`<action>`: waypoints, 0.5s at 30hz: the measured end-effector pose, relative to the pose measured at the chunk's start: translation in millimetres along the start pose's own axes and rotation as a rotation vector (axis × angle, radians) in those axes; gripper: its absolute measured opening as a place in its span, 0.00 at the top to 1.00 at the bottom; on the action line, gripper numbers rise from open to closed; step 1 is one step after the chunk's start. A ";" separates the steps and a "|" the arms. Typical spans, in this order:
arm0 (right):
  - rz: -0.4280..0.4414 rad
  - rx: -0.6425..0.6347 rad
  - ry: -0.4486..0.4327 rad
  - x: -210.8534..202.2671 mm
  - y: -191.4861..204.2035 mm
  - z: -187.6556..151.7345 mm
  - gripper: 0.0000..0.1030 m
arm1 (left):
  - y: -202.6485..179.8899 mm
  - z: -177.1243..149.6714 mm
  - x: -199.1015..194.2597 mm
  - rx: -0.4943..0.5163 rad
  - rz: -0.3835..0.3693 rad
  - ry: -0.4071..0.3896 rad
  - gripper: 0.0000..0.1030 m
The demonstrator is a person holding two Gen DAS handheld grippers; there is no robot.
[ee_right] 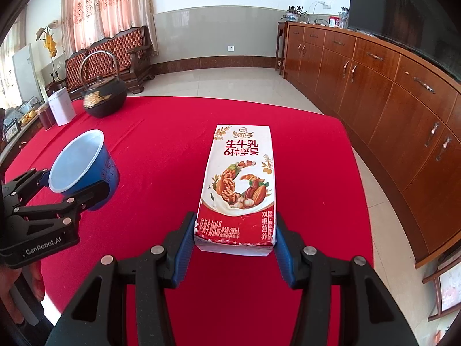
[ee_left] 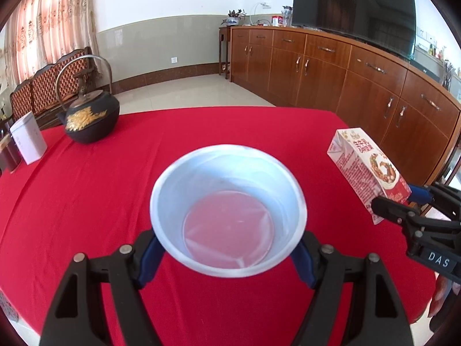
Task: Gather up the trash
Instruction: 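Carry blue cup and milk carton over the black bin and open both grippers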
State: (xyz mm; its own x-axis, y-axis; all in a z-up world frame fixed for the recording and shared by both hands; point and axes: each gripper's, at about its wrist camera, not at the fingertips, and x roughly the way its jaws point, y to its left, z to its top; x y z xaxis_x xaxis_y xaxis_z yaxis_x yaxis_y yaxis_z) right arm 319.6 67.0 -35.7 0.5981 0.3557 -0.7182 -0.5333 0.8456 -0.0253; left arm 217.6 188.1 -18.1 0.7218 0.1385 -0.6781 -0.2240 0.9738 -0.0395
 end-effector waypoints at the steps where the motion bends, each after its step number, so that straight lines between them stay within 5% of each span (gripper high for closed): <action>1: -0.002 0.001 -0.004 -4.5 1.0 -3.2 0.49 | -1.6 -3.2 -4.9 0.004 0.000 -0.002 0.26; 15: -0.046 0.063 -0.077 -100.3 -1.3 -70.4 0.48 | -27.3 -33.5 -64.2 0.014 -0.084 -0.062 0.26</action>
State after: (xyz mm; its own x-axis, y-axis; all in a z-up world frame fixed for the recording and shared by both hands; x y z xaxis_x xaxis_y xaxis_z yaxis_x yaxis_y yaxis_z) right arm 218.2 2.2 -12.7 0.6668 0.3431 -0.6615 -0.4670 0.8842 -0.0122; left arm 155.4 146.5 1.9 0.7771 0.0664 -0.6259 -0.1518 0.9848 -0.0840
